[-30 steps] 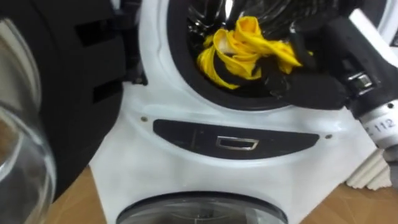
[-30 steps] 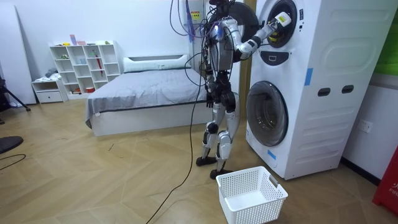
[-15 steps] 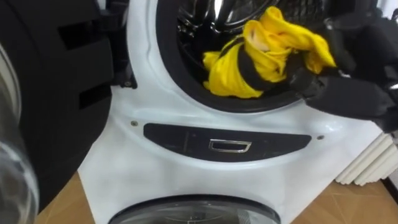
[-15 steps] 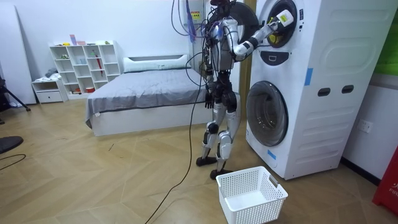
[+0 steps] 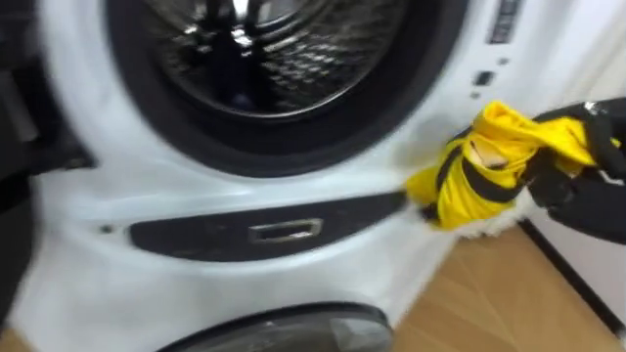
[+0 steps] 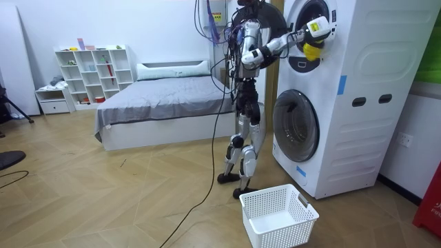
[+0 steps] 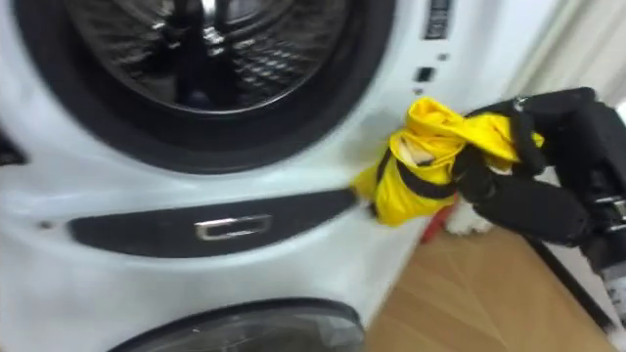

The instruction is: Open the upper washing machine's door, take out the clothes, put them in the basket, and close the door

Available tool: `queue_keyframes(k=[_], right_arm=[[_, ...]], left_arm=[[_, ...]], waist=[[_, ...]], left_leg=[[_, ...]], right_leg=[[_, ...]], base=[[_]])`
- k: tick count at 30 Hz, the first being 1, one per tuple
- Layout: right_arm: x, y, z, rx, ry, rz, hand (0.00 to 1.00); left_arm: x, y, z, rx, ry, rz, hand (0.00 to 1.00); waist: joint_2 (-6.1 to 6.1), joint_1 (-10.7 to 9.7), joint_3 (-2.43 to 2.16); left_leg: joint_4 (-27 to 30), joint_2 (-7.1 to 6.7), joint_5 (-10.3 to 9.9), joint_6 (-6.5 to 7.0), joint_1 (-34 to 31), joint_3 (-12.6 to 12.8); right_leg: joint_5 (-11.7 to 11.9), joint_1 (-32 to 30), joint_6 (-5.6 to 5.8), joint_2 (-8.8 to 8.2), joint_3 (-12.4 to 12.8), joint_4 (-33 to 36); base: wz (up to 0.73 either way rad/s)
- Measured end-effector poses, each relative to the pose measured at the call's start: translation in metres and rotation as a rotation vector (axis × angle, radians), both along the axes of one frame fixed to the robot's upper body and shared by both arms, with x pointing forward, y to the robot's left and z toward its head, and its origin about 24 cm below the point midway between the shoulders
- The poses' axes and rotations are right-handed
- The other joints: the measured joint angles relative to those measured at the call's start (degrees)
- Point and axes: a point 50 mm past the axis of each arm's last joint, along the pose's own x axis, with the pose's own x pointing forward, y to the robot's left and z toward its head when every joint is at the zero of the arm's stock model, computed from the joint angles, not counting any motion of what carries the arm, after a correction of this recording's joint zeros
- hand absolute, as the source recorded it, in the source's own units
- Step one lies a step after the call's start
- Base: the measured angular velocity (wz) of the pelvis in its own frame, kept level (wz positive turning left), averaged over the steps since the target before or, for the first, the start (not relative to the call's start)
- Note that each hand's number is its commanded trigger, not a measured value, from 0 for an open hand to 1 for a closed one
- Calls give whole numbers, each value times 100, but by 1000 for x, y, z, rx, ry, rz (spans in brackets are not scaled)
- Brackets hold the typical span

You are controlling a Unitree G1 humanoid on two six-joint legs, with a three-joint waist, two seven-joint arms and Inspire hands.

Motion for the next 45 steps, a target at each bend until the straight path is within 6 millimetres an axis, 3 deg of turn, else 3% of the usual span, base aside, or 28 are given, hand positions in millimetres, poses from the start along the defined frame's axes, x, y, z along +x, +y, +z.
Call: queue_keyframes(k=[2,4,8,9,11,12,14,15,16,20,22,25,26,27,30,34,37,41,42,45], right_arm=[[-2,-4,1,10,-8,-24,100],[-6,-11,3,17,-15,-52,100],[-14,-24,9,4,-43,-131,100],[-17,-28,9,5,-44,-155,100],[-20,-32,7,26,-36,-172,100],[-25,-36,4,40,-20,-192,100],[-29,-41,-2,59,13,-217,100],[-31,-43,-8,81,35,-214,100],[-33,-44,-13,91,61,-216,100],[-37,-51,-32,128,132,-242,100],[-37,-55,-55,158,223,-272,100],[-34,-51,-72,182,299,-261,100],[-33,-51,-75,188,309,-258,100],[-32,-51,-83,203,340,-257,100],[-29,-54,-118,279,465,-269,100],[-32,-57,-173,379,657,-334,100],[-33,-53,-199,427,749,-360,100],[-20,-48,-215,450,776,-379,100],[-17,-47,-221,454,785,-390,100],[-7,-42,-234,470,816,-412,100]], left_arm=[[1,0,0,-12,1,-1,0],[5,-1,-1,-22,-6,-13,0],[14,4,2,-16,-29,-26,0],[16,5,3,-19,-36,-29,0],[18,5,3,-27,-44,-35,0],[23,6,4,-27,-57,-42,0],[28,9,5,-16,-68,-50,0],[31,11,6,-10,-67,-58,0],[29,10,6,-13,-61,-57,0],[33,4,3,-37,-50,-93,0],[45,-2,2,-58,-55,-138,0],[59,-6,1,-84,-67,-162,0],[61,-7,1,-88,-68,-164,0],[64,-8,0,-93,-63,-173,0],[69,-12,0,-101,-70,-187,0],[78,-21,-2,-125,-72,-247,0],[84,-26,-2,-150,-96,-249,0],[93,-33,-2,-179,-125,-274,0],[97,-35,-1,-182,-131,-294,0],[100,-44,-3,-212,-141,-300,0]], waist=[[-3,-117,10],[12,-381,30],[-27,-616,24],[-61,-729,10],[-132,-786,2],[-130,-842,-1],[-84,-867,3],[-115,-794,30],[-147,-717,12],[-96,-769,22],[16,-738,72],[192,-737,136],[218,-742,137],[302,-730,104],[436,-696,97],[634,-692,36],[771,-596,41],[994,-537,66],[1054,-555,95],[1267,-557,68]], left_leg=[[56,29,-60,-104,28,160],[74,67,-69,-120,50,359],[15,112,-74,-129,14,592],[125,141,-101,-194,-38,659],[493,228,-239,-457,-163,768],[374,363,-364,-643,-242,785],[160,409,-368,-630,-169,962],[145,411,-366,-619,-133,1188],[181,411,-366,-618,-123,1204],[192,443,-425,-520,-135,1264],[177,494,-506,-463,-175,1389],[175,498,-547,-426,-246,1511],[178,496,-549,-427,-252,1546],[194,491,-550,-427,-314,1594],[220,488,-549,-430,-367,1716],[239,459,-532,-418,-547,1630],[277,409,-520,-411,-633,1595],[321,389,-493,-366,-851,1495],[326,365,-483,-347,-883,1419],[322,321,-437,-277,-1057,1282]], right_leg=[[5,11,-9,50,203,-48],[30,-27,-47,126,371,-33],[78,-249,-121,257,565,48],[88,-249,-137,276,747,46],[97,-194,-148,281,1103,42],[96,-216,-148,311,1258,48],[98,-367,-112,441,1358,133],[112,-415,-96,492,1366,167],[137,-422,-105,504,1326,151],[216,-500,-124,588,1319,171],[242,-601,-124,671,1301,254],[252,-790,-139,692,1138,404],[253,-813,-140,697,1148,420],[253,-905,-141,702,1142,478],[260,-1043,-153,727,1128,562],[265,-1211,-161,682,1051,561],[266,-1296,-162,627,902,551],[267,-1488,-148,509,697,565],[259,-1502,-136,480,656,567],[249,-1647,-121,394,526,598]], base=[[-68],[-43],[-51],[-34],[-35],[-19],[-35],[-73],[-70],[-29],[-23],[-29],[-26],[-23],[-19],[3],[7],[13],[22],[24]])
